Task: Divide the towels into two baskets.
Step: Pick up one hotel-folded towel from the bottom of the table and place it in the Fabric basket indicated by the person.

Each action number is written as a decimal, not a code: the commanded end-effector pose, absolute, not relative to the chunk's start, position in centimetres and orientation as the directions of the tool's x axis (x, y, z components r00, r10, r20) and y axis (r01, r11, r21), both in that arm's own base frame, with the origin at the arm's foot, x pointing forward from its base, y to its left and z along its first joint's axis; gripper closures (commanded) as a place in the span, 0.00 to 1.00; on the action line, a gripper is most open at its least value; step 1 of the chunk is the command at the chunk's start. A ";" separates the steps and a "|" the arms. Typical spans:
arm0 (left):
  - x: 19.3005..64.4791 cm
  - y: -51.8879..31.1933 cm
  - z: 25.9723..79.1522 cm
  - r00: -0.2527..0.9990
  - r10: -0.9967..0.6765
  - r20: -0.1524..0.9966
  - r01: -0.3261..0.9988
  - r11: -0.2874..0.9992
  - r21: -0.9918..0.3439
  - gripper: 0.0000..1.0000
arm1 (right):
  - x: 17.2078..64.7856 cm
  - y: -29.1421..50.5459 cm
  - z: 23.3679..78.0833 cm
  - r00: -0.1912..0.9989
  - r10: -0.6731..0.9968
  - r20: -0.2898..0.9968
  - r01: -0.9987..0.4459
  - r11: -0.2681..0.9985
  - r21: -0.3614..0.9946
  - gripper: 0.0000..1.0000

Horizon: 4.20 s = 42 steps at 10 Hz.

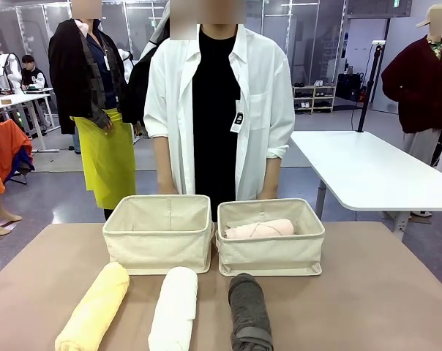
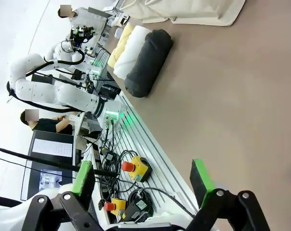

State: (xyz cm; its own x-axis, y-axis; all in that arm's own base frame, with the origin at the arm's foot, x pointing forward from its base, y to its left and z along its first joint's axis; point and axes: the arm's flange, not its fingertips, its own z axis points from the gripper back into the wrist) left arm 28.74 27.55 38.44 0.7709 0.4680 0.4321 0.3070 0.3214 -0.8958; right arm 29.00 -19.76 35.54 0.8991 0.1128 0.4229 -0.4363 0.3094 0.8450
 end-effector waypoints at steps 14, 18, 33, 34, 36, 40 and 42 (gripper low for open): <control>30.7 22.2 44.4 0.822 0.142 0.551 0.434 0.472 -0.768 0.00 | 28.5 -19.3 35.7 0.893 0.101 0.439 -0.447 0.312 0.838 0.00; 33.0 11.4 48.3 0.842 -0.216 0.494 0.500 0.658 -0.563 0.00 | 28.5 -19.3 35.7 0.893 0.101 0.439 -0.447 0.312 0.838 0.00; 30.8 -5.3 34.4 0.905 -0.348 0.246 0.421 0.821 -0.386 0.00 | 28.5 -19.3 35.7 0.893 0.101 0.439 -0.447 0.312 0.838 0.00; 31.0 -5.5 33.7 0.900 -0.350 0.261 0.426 0.830 -0.359 0.00 | 28.5 -19.3 35.7 0.893 0.101 0.439 -0.447 0.312 0.838 0.00; 31.5 -5.6 32.5 0.915 -0.301 0.270 0.382 0.862 -0.333 0.00 | 28.5 -19.3 35.7 0.893 0.101 0.439 -0.447 0.312 0.838 0.00; 31.3 -6.1 29.9 0.931 -0.302 0.205 0.358 0.866 -0.348 0.00 | 28.5 -19.3 35.7 0.893 0.101 0.439 -0.447 0.312 0.838 0.00; 30.8 -6.6 29.4 0.933 -0.306 0.187 0.355 0.861 -0.365 0.00 | 28.5 -19.3 35.7 0.893 0.101 0.439 -0.447 0.312 0.838 0.00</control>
State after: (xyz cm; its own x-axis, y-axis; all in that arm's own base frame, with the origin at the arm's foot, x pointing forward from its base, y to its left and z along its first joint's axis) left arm 38.92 -7.13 31.89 0.9298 -0.3299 0.1633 0.3678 0.8511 -0.3746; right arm 28.77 -19.55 35.61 0.8986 0.1123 0.4242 -0.4373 0.3106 0.8440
